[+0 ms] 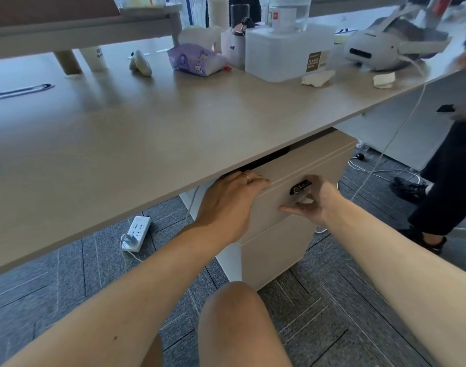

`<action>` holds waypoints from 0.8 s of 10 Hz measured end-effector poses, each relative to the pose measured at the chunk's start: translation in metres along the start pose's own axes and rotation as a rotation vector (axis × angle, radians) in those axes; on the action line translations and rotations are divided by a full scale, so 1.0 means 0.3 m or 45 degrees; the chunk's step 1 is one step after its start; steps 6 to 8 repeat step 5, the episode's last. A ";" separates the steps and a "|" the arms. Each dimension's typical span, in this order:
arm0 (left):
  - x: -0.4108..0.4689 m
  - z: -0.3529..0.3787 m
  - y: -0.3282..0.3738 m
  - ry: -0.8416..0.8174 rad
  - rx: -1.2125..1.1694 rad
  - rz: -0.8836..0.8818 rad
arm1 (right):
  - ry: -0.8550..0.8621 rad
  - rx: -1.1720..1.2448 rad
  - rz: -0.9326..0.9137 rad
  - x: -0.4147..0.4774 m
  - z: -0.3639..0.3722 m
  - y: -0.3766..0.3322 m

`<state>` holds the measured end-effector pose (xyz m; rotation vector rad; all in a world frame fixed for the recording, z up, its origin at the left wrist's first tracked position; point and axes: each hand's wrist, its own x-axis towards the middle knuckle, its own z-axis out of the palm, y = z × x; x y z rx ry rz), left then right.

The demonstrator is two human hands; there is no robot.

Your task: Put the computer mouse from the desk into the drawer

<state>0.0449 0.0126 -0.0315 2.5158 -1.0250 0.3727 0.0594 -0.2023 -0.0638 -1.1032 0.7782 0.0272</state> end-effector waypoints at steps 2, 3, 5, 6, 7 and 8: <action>0.008 -0.040 0.034 -0.201 -0.044 -0.086 | -0.019 -0.276 -0.003 -0.183 -0.046 -0.032; 0.009 -0.089 0.087 -0.451 0.105 -0.133 | -0.041 -0.759 -0.181 -0.289 -0.087 -0.057; -0.054 -0.148 0.153 -0.680 0.206 -0.335 | -0.082 -1.636 -0.685 -0.548 -0.212 -0.148; -0.054 -0.148 0.153 -0.680 0.206 -0.335 | -0.082 -1.636 -0.685 -0.548 -0.212 -0.148; -0.054 -0.148 0.153 -0.680 0.206 -0.335 | -0.082 -1.636 -0.685 -0.548 -0.212 -0.148; -0.054 -0.148 0.153 -0.680 0.206 -0.335 | -0.082 -1.636 -0.685 -0.548 -0.212 -0.148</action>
